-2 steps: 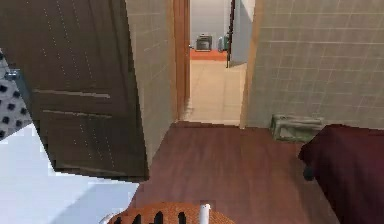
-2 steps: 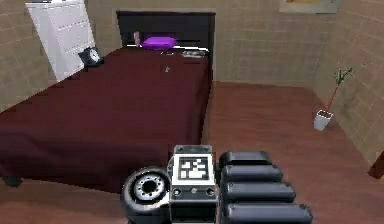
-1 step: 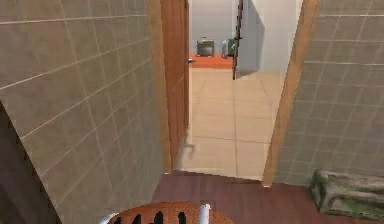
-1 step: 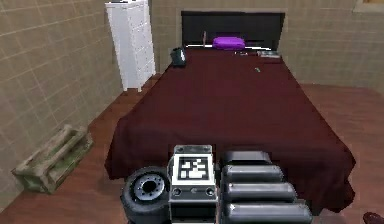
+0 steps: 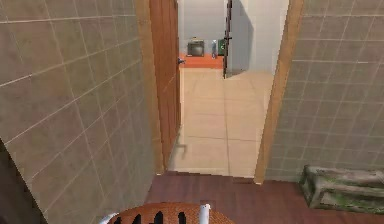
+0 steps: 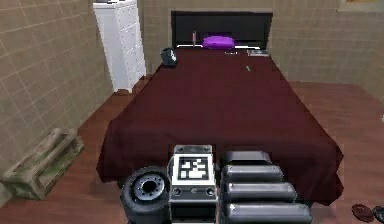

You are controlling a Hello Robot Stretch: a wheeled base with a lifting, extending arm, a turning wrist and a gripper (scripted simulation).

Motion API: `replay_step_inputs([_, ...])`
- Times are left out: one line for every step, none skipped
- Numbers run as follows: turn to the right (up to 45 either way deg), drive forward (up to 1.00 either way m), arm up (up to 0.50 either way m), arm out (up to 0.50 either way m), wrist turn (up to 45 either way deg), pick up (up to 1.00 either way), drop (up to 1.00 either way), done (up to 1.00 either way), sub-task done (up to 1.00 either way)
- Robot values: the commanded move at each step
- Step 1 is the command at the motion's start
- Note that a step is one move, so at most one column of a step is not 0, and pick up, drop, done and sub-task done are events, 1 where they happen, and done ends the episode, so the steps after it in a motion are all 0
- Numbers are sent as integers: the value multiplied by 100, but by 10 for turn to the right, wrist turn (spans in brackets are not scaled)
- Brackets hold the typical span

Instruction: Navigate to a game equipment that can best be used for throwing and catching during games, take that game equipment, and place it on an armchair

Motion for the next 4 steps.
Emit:
replay_step_inputs([30,0,0,0,0,0,0,0,0])
replay_step_inputs([0,100,0,0,0,0,0,0,0])
replay_step_inputs([60,0,0,0,0,0,0,0,0])
replay_step_inputs([0,25,0,0,0,0,0,0,0])
